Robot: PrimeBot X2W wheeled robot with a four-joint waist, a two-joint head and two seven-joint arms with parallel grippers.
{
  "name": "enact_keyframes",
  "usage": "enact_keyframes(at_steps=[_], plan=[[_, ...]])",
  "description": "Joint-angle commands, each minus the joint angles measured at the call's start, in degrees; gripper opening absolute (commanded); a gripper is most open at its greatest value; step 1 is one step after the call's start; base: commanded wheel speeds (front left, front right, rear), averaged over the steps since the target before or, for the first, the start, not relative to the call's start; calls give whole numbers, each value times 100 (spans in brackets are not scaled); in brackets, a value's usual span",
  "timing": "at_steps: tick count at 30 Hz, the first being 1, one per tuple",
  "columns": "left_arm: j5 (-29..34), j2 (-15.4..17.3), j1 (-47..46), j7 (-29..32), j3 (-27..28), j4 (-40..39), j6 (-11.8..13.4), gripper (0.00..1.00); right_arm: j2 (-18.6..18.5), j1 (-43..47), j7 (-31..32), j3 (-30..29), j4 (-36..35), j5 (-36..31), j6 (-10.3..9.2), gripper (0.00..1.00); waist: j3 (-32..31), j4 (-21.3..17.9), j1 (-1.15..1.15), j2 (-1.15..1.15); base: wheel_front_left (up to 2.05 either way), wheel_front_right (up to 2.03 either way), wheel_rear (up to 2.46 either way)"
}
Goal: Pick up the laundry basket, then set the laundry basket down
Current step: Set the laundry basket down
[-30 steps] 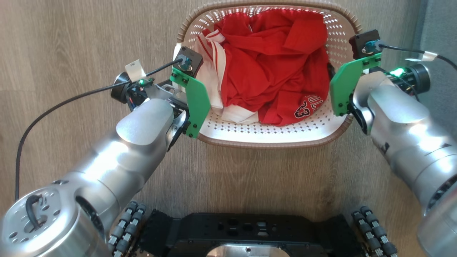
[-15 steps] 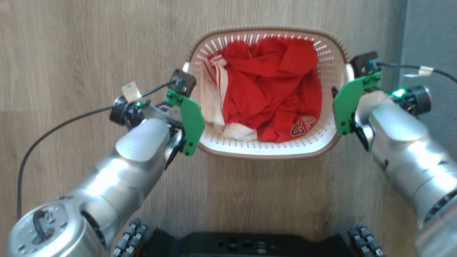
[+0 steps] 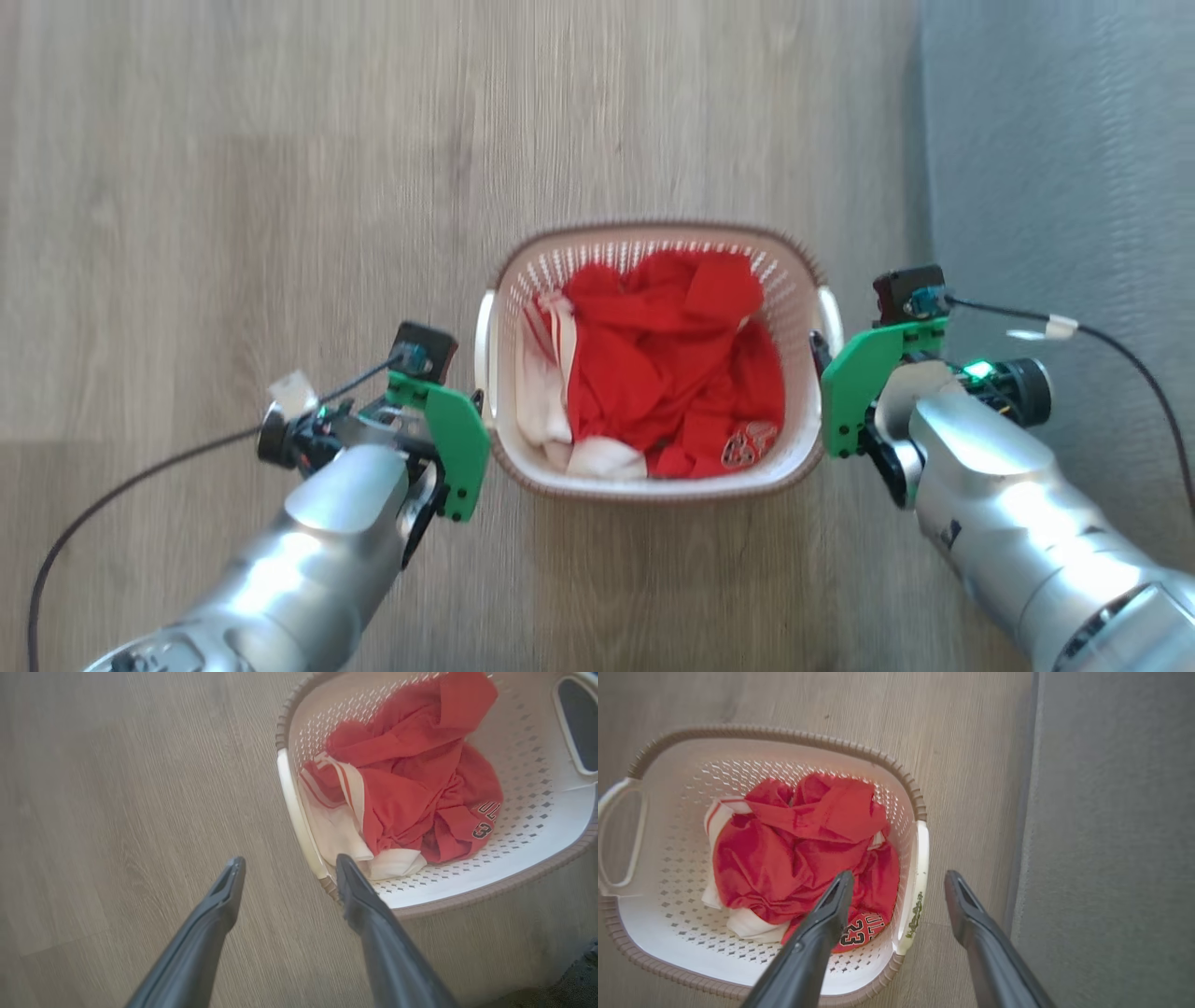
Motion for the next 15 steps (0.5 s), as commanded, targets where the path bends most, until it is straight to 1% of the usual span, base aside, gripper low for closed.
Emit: enact_keyframes(at_steps=[1, 3, 6, 9, 12, 15], plan=[[-37, 65, 37, -299, 148, 48, 27, 100, 108, 273, -264, 4, -146, 85, 39, 100, -691, -101, 1, -1, 0, 0, 0], [-44, 79, 116, -583, 194, 96, 66, 100, 112, 367, -454, -38, -229, 153, 39, 100, -945, -122, 1, -1, 0, 0, 0], [-47, 107, 215, -780, 256, 121, 89, 100, 114, 425, -661, -125, -276, 177, 39, 100, -1289, -147, 1, -1, 0, 0, 0], [-48, 169, 198, -884, 483, -35, 268, 100, 115, 468, -736, -310, -414, 215, 39, 100, -1604, -169, 1, -1, 0, 0, 0], [320, 435, 158, -892, 893, -803, 553, 100, 25, 449, -745, -729, -911, 56, 39, 100, -1821, -197, 1, -1, 0, 0, 0], [895, 786, 448, -894, 1486, -1786, 889, 100, -53, 655, -747, -1261, -1515, -356, 39, 100, -2025, -247, 1, -1, 0, 0, 0]])
